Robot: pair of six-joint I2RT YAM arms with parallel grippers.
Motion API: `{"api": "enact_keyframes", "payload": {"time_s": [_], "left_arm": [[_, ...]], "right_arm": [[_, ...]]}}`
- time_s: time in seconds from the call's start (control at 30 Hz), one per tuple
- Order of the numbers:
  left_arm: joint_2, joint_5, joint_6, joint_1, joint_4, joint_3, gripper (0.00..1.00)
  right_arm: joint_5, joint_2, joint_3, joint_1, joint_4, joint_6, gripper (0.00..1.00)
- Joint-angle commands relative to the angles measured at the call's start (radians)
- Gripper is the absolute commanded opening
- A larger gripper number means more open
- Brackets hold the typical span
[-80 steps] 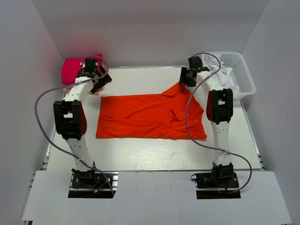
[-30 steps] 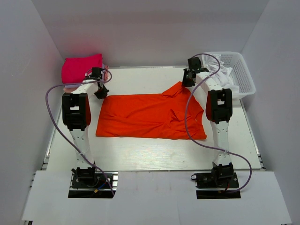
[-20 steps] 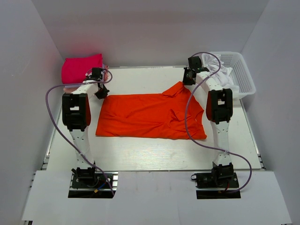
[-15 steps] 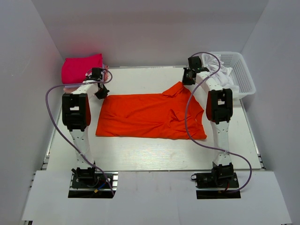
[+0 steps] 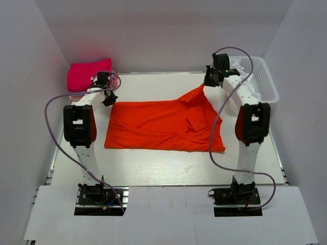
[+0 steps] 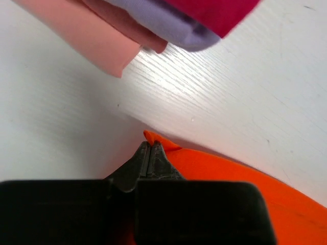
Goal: Fold and stack the t-shirts
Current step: Grap the side of the flattened tshirt furthest away from the robot with both arms, then fold the other side of the tshirt into a rectangle
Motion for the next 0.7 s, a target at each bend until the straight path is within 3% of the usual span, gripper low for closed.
{"api": "enact_keyframes", "payload": {"time_s": [0.0,0.03,0.33,0.67], "left_arm": [[-0.130,0.006,0.031,-0.004,0.047,-0.037,0.00],[-0.130,0.006,0.031,-0.004,0.047,-0.046,0.00],[-0.224,-0.006,0.072,-0.004,0.065,-0.135,0.00],[-0.322,-0.035,0.072,-0.004,0.062,-0.226,0.00]], "right_arm": [[-0.006,-0.192,-0.124,0.001,0.000,0.023,0.00],[-0.040,-0.215,-0.209,-0.001,-0.002,0.043,0.00],[-0.003,-0.501,-0.419,0.002,-0.135,0.092,0.00],[-0.135,-0.740,-0.655,0.004,-0.169,0.178,0.00]]}}
